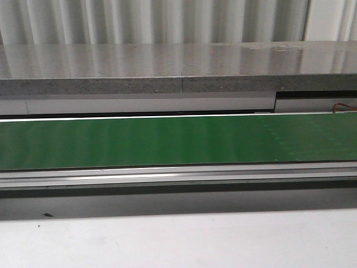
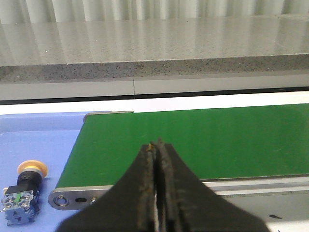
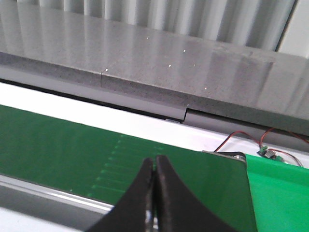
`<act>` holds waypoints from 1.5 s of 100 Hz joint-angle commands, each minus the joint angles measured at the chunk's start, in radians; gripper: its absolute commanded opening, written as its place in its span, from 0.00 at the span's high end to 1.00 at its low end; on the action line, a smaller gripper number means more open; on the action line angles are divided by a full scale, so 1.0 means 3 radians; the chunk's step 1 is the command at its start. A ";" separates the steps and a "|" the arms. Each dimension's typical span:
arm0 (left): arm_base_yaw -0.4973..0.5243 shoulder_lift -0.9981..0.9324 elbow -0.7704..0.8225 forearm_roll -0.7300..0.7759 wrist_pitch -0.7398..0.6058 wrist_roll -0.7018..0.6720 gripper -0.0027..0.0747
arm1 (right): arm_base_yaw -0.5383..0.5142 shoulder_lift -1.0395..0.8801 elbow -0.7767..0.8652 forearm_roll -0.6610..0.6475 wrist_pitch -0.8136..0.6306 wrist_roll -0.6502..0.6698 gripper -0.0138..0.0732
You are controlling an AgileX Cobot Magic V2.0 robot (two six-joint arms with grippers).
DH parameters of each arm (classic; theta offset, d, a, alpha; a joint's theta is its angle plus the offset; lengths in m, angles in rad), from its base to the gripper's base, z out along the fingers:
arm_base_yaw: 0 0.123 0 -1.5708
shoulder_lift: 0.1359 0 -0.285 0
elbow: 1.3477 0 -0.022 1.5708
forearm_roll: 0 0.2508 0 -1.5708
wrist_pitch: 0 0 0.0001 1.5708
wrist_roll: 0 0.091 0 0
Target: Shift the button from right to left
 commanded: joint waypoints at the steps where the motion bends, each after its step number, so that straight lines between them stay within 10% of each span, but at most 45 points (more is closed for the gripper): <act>1: 0.0003 -0.0109 0.0128 -0.0037 -0.0256 -0.0028 0.99 | -0.0040 0.0031 0.0081 -0.0048 -0.0700 0.0011 0.92; 20: 0.0003 -0.0109 0.0128 -0.0037 -0.0256 -0.0028 0.99 | -0.0316 0.0011 0.0474 -0.0540 -0.1508 0.0675 0.92; 150: 0.0003 -0.0109 0.0128 -0.0037 -0.0236 -0.0028 0.99 | -0.0731 -0.0613 0.0944 -0.0915 -0.0625 0.1088 0.92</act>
